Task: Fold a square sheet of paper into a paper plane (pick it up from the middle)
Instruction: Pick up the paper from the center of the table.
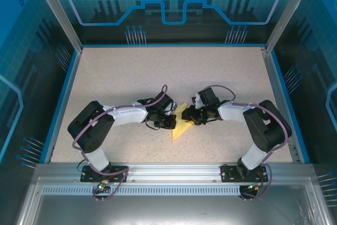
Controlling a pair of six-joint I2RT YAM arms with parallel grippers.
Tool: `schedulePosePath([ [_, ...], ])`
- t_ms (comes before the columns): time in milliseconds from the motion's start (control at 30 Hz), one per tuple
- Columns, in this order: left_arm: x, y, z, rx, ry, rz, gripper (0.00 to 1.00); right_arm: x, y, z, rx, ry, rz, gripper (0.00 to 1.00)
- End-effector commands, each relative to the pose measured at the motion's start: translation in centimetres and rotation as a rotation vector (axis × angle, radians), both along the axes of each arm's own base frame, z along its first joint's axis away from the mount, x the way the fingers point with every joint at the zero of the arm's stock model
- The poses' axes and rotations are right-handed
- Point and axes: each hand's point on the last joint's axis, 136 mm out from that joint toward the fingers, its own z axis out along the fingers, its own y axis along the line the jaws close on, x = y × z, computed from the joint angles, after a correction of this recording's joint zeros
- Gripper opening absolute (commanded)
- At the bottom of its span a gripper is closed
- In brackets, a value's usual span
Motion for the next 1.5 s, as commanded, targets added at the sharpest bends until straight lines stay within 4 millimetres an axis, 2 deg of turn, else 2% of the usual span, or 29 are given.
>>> schedulePosePath([
  [0,0.3,-0.5,0.3,-0.022,-0.011,-0.024,0.03,0.2,1.2,0.1,0.048,0.014,0.020,0.37],
  [467,0.0,0.1,-0.4,-0.013,0.006,-0.017,0.02,0.5,3.3,0.1,0.089,0.022,0.063,0.35],
  [600,0.2,0.0,0.2,-0.024,-0.006,-0.016,0.04,0.6,4.0,0.6,0.101,0.011,0.084,0.30],
  [733,0.2,0.0,1.0,-0.031,-0.011,-0.016,0.07,0.4,4.3,0.3,0.102,0.015,0.091,0.24],
  [833,0.0,0.5,1.4,-0.032,-0.011,-0.011,0.12,0.3,4.4,0.0,0.088,0.018,0.100,0.20],
  [1000,-0.4,1.4,2.6,-0.033,-0.011,0.000,0.30,0.1,4.8,0.0,0.080,0.011,0.118,0.11],
  [1133,0.0,3.0,3.6,-0.026,-0.028,0.060,0.46,0.7,5.0,1.5,0.094,-0.033,0.119,0.05],
  [1267,1.1,4.4,4.6,-0.085,-0.050,0.156,0.56,1.0,5.2,3.1,0.107,-0.063,0.128,0.03],
  [1300,1.3,4.5,5.1,-0.111,-0.060,0.176,0.57,1.8,5.8,4.6,0.131,-0.095,0.131,0.03],
  [1467,2.2,4.9,9.3,-0.259,-0.127,0.238,0.68,3.1,6.5,8.7,0.211,-0.168,0.131,0.02],
])
